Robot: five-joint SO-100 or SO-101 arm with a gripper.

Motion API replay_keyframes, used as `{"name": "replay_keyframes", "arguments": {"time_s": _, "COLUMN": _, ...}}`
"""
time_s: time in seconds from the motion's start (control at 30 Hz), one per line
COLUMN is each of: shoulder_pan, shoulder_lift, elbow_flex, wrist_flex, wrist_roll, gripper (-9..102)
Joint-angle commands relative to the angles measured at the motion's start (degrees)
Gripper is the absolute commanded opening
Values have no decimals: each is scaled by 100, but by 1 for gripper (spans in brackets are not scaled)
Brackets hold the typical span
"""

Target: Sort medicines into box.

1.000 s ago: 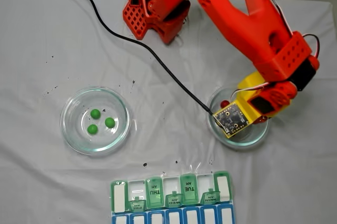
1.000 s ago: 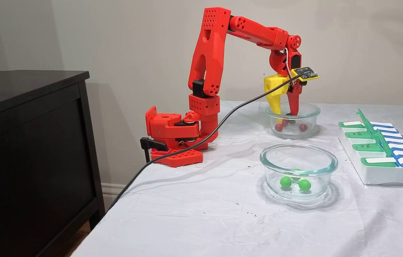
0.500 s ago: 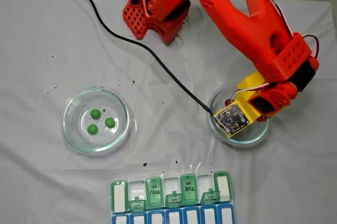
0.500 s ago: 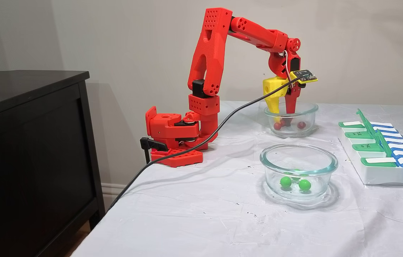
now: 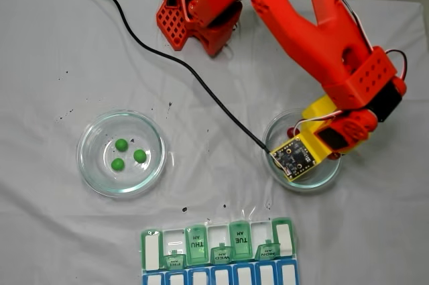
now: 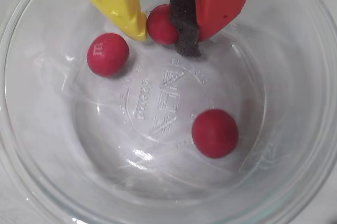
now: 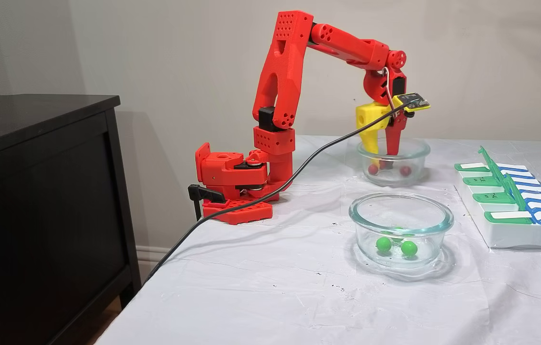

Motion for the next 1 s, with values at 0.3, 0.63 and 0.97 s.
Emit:
{"name": "replay_keyframes", "arguments": {"time_s": 0.3, "shoulder_pan": 1011, "shoulder_lift": 1626, "elbow_flex": -2259, "wrist_flex": 1775, "wrist_roll": -729, "gripper": 0}}
{"name": "replay_keyframes", "arguments": {"time_s": 0.63, "shoulder_pan": 2285, "shoulder_lift": 2672, "elbow_flex": -976, "wrist_flex": 721, "wrist_roll": -1582, "gripper": 0}}
{"name": "replay_keyframes", "arguments": {"time_s": 0.97, "shoulder_pan": 3015, "shoulder_lift": 2101, "elbow_flex": -220, "wrist_flex": -888, "wrist_roll": -1767, "gripper": 0}}
